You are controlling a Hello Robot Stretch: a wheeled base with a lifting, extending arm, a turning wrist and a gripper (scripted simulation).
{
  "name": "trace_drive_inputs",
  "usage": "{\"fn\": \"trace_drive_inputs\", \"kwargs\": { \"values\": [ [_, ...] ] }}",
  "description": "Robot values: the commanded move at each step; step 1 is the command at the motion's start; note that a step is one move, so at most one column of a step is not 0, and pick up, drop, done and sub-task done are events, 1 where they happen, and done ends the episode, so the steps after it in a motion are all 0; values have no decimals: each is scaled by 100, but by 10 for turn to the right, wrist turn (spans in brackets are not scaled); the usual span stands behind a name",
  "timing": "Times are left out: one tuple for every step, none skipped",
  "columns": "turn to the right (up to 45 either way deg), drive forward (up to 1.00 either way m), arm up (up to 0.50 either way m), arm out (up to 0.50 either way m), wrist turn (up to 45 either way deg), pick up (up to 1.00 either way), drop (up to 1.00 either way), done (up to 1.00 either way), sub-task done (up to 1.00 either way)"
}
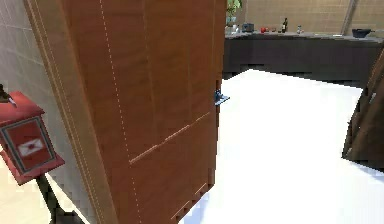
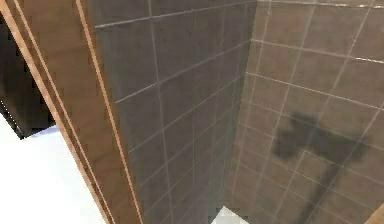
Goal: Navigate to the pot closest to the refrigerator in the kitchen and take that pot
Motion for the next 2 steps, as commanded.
{"fn": "trace_drive_inputs", "kwargs": {
  "values": [
    [240,0,0,0,0,0,0,0,0],
    [0,100,0,0,0,0,0,0,0]
  ]
}}
